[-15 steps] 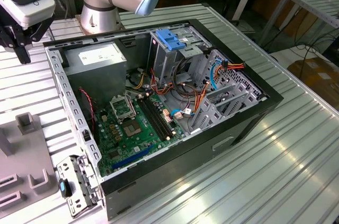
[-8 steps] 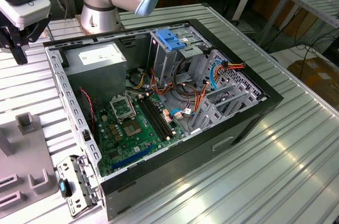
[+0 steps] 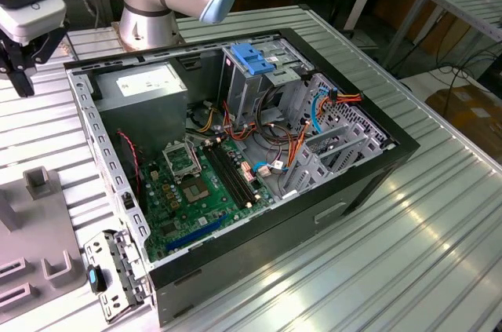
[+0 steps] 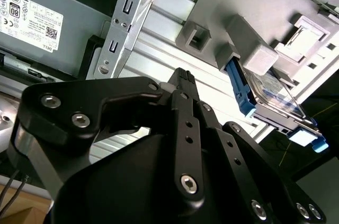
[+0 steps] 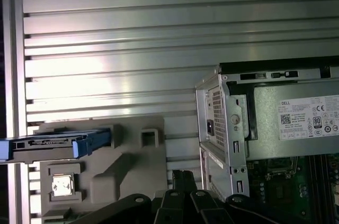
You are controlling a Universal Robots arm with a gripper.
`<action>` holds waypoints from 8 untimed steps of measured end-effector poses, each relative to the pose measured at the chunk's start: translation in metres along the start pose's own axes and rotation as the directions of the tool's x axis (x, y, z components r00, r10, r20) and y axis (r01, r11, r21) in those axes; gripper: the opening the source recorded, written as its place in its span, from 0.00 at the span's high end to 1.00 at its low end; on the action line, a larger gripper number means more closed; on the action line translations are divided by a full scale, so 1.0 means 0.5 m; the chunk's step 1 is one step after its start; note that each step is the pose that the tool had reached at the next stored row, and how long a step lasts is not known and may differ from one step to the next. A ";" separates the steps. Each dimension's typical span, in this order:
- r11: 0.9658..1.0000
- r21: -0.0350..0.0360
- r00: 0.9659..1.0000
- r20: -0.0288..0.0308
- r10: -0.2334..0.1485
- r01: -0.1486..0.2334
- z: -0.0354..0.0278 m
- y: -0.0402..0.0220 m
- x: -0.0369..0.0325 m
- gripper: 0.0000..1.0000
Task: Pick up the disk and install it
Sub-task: 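Reach for the disk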
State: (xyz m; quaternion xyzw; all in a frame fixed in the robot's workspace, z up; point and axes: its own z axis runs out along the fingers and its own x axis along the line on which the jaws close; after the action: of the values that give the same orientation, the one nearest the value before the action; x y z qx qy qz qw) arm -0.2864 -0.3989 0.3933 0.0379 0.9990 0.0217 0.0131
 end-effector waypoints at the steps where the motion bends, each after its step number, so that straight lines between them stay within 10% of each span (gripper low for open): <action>1: 1.000 0.000 1.000 0.000 0.000 0.000 0.000 0.000 0.001 0.89; 8: 1.000 0.000 1.000 0.000 0.000 0.000 0.000 -0.001 0.008 0.89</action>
State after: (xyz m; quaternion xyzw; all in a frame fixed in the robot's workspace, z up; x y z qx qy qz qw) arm -0.2907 -0.3989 0.3933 0.0379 0.9990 0.0217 0.0131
